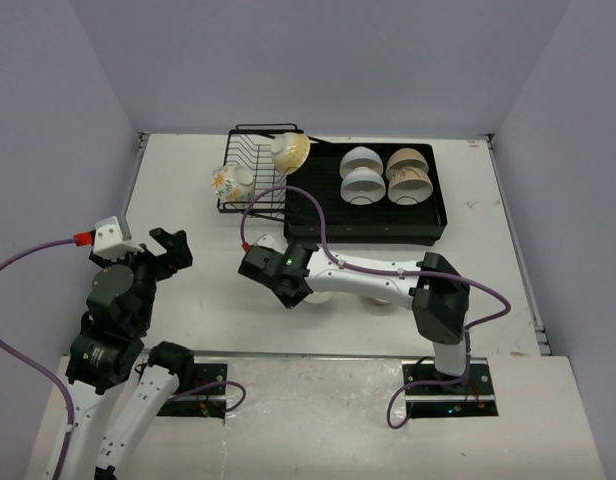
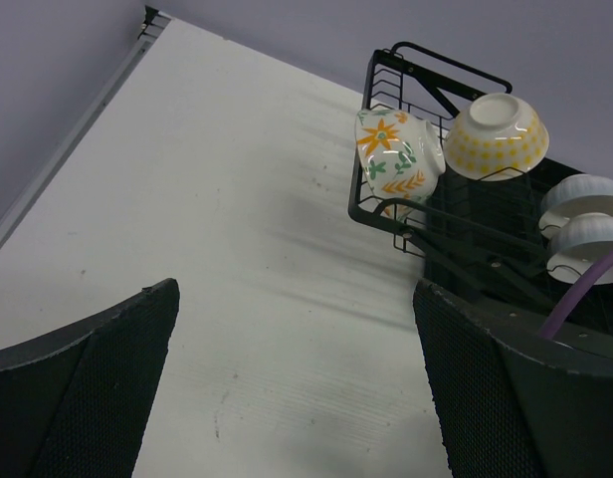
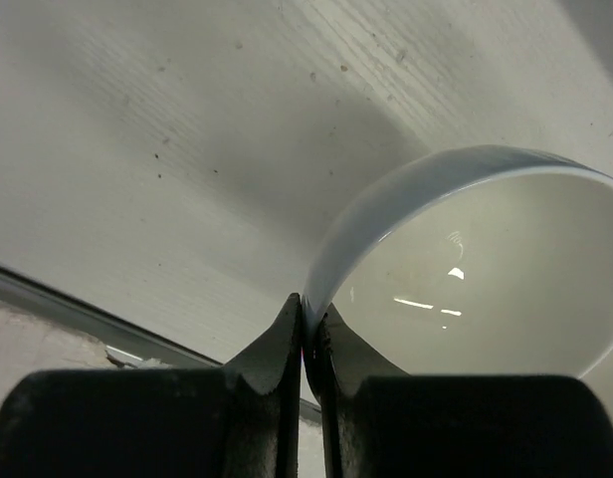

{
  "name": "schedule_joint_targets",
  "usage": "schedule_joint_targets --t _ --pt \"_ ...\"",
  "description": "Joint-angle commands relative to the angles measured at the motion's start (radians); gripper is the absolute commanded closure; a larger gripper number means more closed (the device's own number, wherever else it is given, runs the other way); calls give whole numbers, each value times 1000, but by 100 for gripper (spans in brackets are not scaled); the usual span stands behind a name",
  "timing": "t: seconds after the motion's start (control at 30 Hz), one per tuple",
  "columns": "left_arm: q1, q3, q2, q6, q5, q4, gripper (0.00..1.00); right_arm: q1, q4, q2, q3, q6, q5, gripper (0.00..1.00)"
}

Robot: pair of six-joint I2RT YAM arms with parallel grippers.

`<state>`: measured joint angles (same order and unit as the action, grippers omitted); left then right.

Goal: Unload the bowls from the dish rack

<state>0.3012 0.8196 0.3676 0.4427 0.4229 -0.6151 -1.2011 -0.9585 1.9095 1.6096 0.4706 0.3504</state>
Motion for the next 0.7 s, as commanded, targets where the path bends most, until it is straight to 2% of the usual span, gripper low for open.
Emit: schedule_joint_targets --t 0.0,0.27,0.53,0.57,0.6,0.67 --pt "-7 -7 7 -13 7 32 0 -3 -25 -46 20 -67 6 100" --pt "-7 -7 7 -13 4 34 0 -5 -3 65 -2 -96 -59 100" --pt "-7 -8 4 -13 2 34 0 1 23 97 -36 -73 -62 100" --pt "-7 -8 5 -13 1 34 0 2 24 98 -36 -70 -64 97" --pt "-7 -8 7 -15 1 34 0 2 24 97 -36 -69 -64 89" --pt "-7 -8 7 -15 1 32 0 2 23 92 -37 -61 -50 64"
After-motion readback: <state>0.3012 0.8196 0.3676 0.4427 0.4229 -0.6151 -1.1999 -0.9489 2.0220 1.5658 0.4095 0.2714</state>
